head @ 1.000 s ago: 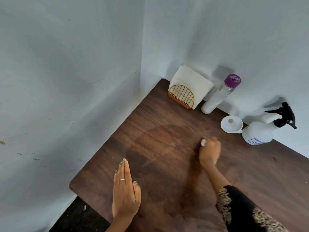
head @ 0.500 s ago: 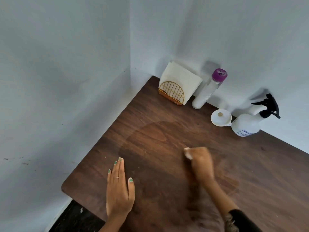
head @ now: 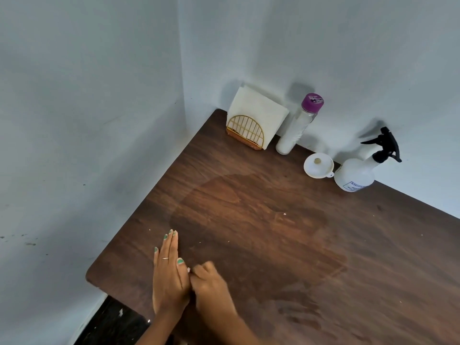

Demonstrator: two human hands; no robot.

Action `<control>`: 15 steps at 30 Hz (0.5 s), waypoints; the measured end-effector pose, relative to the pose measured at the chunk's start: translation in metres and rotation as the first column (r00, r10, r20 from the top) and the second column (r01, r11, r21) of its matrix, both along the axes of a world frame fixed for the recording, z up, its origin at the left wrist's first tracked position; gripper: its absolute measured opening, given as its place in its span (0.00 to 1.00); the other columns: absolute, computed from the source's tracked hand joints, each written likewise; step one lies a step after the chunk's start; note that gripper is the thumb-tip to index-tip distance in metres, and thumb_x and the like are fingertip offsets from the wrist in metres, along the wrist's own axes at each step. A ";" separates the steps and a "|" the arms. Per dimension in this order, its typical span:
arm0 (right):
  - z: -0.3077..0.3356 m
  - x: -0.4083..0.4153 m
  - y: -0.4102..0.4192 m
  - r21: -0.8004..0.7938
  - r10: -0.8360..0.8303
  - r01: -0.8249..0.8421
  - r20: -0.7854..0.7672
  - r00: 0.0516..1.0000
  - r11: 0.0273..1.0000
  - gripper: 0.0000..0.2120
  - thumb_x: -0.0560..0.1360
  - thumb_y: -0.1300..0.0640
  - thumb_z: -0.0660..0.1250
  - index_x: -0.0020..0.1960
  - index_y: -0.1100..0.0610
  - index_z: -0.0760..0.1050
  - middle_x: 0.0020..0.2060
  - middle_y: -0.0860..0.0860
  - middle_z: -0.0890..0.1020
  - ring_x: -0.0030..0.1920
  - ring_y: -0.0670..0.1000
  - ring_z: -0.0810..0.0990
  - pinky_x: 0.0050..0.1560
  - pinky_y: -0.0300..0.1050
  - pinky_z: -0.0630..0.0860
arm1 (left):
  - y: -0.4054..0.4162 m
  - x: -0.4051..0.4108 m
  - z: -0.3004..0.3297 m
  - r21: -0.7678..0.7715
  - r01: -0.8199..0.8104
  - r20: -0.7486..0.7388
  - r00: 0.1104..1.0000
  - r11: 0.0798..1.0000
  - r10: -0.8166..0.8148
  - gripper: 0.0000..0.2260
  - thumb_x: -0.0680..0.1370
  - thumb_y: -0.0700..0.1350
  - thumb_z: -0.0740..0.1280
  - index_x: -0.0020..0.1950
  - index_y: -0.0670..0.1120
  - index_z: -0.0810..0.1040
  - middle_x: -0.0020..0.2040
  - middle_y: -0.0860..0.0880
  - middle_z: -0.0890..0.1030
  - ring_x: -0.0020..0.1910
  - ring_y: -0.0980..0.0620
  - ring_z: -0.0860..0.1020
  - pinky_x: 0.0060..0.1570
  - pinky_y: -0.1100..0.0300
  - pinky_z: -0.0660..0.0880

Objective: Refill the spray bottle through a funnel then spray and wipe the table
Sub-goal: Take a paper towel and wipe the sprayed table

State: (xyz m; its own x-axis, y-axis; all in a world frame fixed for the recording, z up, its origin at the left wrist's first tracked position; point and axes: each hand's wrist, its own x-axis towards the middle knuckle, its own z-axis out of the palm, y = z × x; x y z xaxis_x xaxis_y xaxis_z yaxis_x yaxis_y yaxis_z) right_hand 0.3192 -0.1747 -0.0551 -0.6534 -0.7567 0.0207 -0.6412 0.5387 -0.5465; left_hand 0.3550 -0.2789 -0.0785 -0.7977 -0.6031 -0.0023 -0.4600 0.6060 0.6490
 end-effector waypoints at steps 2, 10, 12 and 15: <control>-0.004 -0.005 0.020 0.008 0.164 -0.164 -0.094 0.982 0.986 0.03 0.73 0.56 0.64 0.43 0.54 0.76 0.38 0.46 0.75 0.39 0.48 0.71 0.33 0.42 0.72 | 0.000 0.000 0.000 0.008 -0.018 -0.019 1.000 1.000 0.018 0.27 0.76 0.47 0.45 0.74 0.43 0.59 0.75 0.47 0.62 0.74 0.57 0.55 0.74 0.63 0.43; 0.014 -0.139 0.188 0.068 -0.602 0.634 -0.249 0.759 0.771 0.10 0.72 0.61 0.62 0.43 0.58 0.83 0.39 0.54 0.83 0.43 0.56 0.78 0.41 0.45 0.73 | 0.003 -0.002 0.003 -0.030 -0.029 -0.002 1.000 0.999 0.029 0.26 0.78 0.49 0.44 0.72 0.42 0.63 0.73 0.45 0.65 0.73 0.49 0.61 0.73 0.50 0.54; 0.015 -0.150 0.197 0.130 -0.770 0.796 -0.203 0.605 0.591 0.11 0.71 0.68 0.63 0.47 0.62 0.83 0.41 0.59 0.81 0.43 0.64 0.78 0.40 0.47 0.72 | 0.003 -0.002 0.003 -0.038 -0.026 0.013 1.000 0.999 0.026 0.26 0.78 0.50 0.44 0.72 0.42 0.64 0.72 0.44 0.66 0.73 0.47 0.62 0.73 0.49 0.55; 0.011 -0.131 0.162 0.102 -0.792 0.808 -0.160 0.590 0.581 0.12 0.67 0.69 0.60 0.38 0.61 0.81 0.37 0.59 0.80 0.39 0.63 0.78 0.38 0.43 0.66 | 0.003 -0.002 0.004 -0.037 -0.025 0.017 1.000 0.999 0.026 0.26 0.78 0.50 0.44 0.71 0.41 0.65 0.72 0.44 0.67 0.73 0.46 0.63 0.73 0.48 0.55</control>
State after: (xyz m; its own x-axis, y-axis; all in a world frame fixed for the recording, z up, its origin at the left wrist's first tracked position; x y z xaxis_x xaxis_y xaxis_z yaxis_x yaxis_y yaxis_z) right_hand 0.1879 -0.0127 -0.0438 -0.9961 0.0738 0.0482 0.0501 0.9240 -0.3792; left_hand 0.3532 -0.2757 -0.0743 -0.7820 -0.6233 0.0069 -0.4866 0.6174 0.6181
